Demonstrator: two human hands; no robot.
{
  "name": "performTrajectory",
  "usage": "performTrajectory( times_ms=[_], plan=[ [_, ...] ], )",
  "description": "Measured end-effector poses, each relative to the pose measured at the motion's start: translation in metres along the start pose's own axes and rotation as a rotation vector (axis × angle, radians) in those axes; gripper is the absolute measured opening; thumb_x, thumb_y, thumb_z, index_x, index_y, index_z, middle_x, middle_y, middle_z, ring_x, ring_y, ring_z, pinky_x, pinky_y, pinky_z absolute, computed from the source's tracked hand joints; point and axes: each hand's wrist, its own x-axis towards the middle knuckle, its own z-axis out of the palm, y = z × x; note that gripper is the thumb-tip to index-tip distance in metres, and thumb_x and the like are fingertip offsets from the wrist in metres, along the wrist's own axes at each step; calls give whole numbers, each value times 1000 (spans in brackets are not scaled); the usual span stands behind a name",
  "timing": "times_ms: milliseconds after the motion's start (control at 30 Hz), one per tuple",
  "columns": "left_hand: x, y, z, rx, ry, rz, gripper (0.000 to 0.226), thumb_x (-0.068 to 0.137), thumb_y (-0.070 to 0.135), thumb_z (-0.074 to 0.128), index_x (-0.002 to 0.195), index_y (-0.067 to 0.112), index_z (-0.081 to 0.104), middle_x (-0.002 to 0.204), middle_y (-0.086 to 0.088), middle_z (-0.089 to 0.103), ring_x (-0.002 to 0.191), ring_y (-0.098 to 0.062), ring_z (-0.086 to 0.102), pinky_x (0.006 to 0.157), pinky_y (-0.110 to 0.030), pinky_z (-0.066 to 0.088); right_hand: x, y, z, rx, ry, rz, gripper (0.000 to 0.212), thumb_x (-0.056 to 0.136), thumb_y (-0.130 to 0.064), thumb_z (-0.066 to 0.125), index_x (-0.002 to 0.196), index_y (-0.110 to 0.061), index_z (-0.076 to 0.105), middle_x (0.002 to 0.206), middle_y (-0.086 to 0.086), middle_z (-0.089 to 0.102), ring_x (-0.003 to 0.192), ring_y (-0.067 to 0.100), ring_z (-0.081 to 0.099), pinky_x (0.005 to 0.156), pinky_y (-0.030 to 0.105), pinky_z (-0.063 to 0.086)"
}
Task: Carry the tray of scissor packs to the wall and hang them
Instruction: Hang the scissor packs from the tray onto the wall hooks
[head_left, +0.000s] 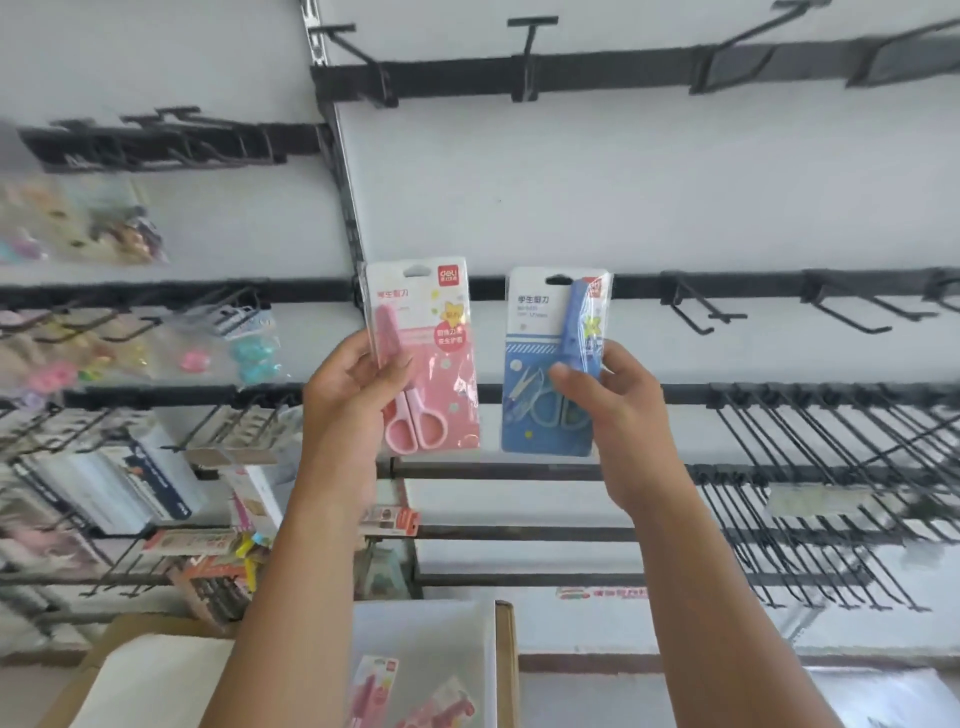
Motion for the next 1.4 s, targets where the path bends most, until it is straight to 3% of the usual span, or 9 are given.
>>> performTrajectory(
  times_ms=[100,200,367,567,700,900,1233,1400],
  plan=[
    [25,21,2,-30,-19,55,27,91,6,66,116,17,70,107,-1,79,90,-15,76,69,-24,58,20,-20,18,1,-19,-56,22,94,-8,65,116,-7,67,107,13,79,95,36,76,81,48,62],
    [51,40,2,-33,-51,111,25,92,8,67,111,22,70,105,3,80,93,-14,76,76,-27,59,41,-38,38,15,-22,-104,20,95,-10,65,115,-8,68,107,13,79,96,37,75,76,44,63],
    [89,60,-5,-56,-109,187,24,92,8,66,110,24,69,100,6,80,89,-9,76,72,-23,57,68,-58,67,-1,10,-199,22,97,-19,65,118,-11,66,108,6,79,94,28,77,72,35,62],
    [115,66,-8,-70,-107,227,29,91,11,69,117,22,69,108,0,79,95,-16,76,74,-27,59,87,-62,82,1,33,-241,28,97,-22,65,124,-14,64,109,5,79,94,28,77,81,44,63],
    [125,69,-4,-96,-72,249,34,90,8,70,123,16,67,105,-2,80,92,-16,77,71,-25,58,96,-65,83,75,38,-256,40,93,-14,69,132,-11,57,97,5,81,79,23,77,68,36,62],
    [138,71,4,-90,-40,287,34,91,8,69,124,15,67,110,-6,79,96,-19,76,82,-33,60,105,-71,79,111,35,-265,33,94,-10,68,126,-7,60,88,3,80,72,16,75,57,24,57],
    [139,67,11,-83,21,341,28,92,8,68,107,32,73,99,6,81,90,-8,74,75,-24,57,103,-72,71,98,39,-266,28,95,-12,67,122,-11,62,87,4,81,70,17,76,57,24,57],
    [136,69,15,-37,103,379,27,92,13,70,98,39,73,93,12,81,85,-5,75,74,-27,59,102,-77,66,103,73,-290,22,95,-10,67,115,-17,65,85,1,81,70,15,76,57,24,57]
  ],
)
